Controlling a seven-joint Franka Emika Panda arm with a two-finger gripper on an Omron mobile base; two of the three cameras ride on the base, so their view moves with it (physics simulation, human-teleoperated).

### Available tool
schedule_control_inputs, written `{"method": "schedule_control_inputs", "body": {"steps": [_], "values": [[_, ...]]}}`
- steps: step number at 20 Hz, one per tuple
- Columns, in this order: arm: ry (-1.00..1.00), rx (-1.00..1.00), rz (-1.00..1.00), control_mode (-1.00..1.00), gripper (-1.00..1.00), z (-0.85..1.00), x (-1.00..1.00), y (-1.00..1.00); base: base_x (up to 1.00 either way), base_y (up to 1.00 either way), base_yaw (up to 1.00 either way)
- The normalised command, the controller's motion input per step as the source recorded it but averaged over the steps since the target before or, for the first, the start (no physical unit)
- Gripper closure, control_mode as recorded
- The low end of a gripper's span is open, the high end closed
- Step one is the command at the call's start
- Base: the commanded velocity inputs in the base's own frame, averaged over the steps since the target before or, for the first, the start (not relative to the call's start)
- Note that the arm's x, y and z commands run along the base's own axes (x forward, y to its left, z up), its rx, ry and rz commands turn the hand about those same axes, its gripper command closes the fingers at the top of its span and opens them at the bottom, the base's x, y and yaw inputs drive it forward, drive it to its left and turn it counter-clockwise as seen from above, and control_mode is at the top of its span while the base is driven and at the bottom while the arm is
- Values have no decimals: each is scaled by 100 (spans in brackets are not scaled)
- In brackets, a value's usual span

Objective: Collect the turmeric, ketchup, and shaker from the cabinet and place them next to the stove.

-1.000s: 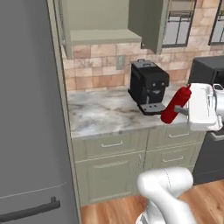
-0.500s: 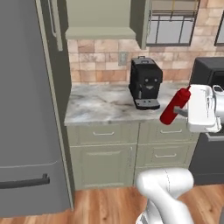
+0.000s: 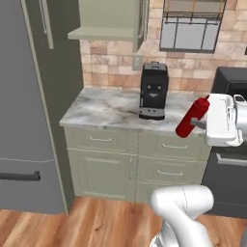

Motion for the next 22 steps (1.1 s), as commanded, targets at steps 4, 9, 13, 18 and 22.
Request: {"method": "schedule_control_inputs", "body": {"steps": [4, 9, 13, 18, 22], "values": [[0, 0, 0, 100, 100, 0, 0, 0, -34, -93, 38], [0, 0, 0, 100, 100, 0, 0, 0, -87, -68, 39], [0, 0, 0, 100, 100, 0, 0, 0, -95, -27, 38], [0, 0, 0, 100, 100, 0, 0, 0, -92, 6, 36], [0, 0, 0, 100, 100, 0, 0, 0, -80, 33, 35]]}}
